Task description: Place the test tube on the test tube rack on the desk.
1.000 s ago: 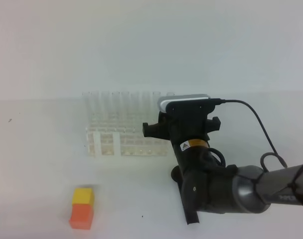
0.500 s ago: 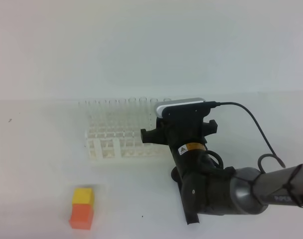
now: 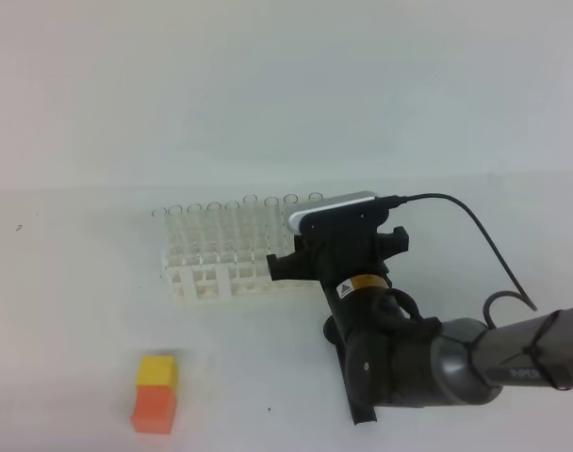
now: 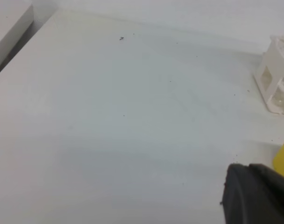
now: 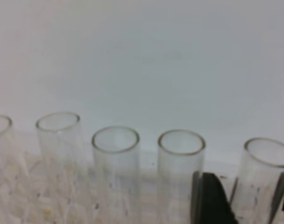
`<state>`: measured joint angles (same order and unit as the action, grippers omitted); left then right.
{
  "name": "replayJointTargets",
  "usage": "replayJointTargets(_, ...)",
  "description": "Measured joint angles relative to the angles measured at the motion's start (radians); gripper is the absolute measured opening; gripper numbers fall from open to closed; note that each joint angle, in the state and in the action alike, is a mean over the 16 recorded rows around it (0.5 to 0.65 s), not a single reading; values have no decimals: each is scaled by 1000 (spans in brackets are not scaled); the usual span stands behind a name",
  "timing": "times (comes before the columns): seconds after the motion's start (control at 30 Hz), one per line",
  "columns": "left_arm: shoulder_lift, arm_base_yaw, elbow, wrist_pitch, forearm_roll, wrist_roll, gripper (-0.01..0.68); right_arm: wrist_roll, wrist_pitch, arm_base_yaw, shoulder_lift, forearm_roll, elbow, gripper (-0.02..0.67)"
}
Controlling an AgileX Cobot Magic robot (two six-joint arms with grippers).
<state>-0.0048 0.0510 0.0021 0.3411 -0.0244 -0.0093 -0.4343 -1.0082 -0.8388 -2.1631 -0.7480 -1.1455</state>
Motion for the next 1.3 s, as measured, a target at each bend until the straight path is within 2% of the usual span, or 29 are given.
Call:
replayJointTargets(0.67, 0, -1, 0, 0, 0, 0, -1, -18, 2, 8, -4, 37, 0, 337)
replayJointTargets(1.3, 0, -2, 0, 0, 0, 0, -1, -30, 30, 3, 36, -3, 0, 337)
